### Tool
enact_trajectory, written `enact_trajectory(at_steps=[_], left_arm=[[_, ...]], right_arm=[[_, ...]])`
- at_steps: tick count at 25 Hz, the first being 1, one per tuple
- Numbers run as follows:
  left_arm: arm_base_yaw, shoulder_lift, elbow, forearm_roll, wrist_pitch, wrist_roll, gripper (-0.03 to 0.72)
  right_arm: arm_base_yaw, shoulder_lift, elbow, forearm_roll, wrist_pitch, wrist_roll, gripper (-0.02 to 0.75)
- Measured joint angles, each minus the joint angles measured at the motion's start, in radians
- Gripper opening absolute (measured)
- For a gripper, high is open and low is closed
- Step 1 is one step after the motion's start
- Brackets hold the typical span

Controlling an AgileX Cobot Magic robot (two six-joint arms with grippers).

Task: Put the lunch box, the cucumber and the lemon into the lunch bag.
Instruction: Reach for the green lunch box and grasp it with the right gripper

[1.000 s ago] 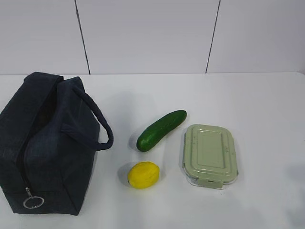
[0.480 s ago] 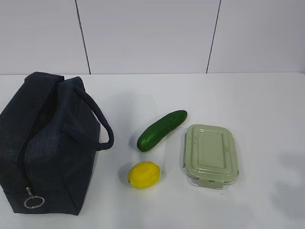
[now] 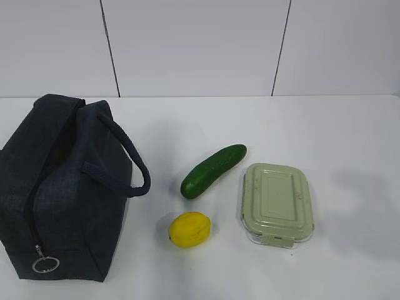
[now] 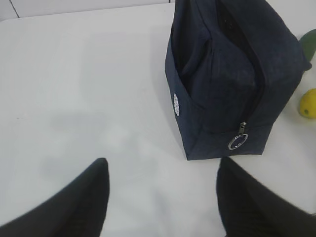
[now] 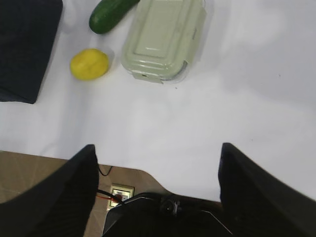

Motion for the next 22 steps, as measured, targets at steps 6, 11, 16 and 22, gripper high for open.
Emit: enact_trajectory(at_steps=[6,11,16,22], left_arm=[[0.0,0.0,0.0,0.0,0.0,0.0,0.495],[0.0,0.0,0.0,0.0,0.0,0.0,0.495],[0.0,0.0,0.0,0.0,0.0,0.0,0.495],[0.0,0.0,0.0,0.0,0.0,0.0,0.495]], right_arm=[[0.0,0.156,-0.102,0.137,-0.053,-0.124,0.571],[0.0,0.293,-0.153,0.274,-0.055,-0.277,0.569],[0.0,0.393,-0.157,0.388,-0.067,-0.395,0.568],[-0.007,0.503,-0.158,0.524,-0.081,-0.542,0.568]])
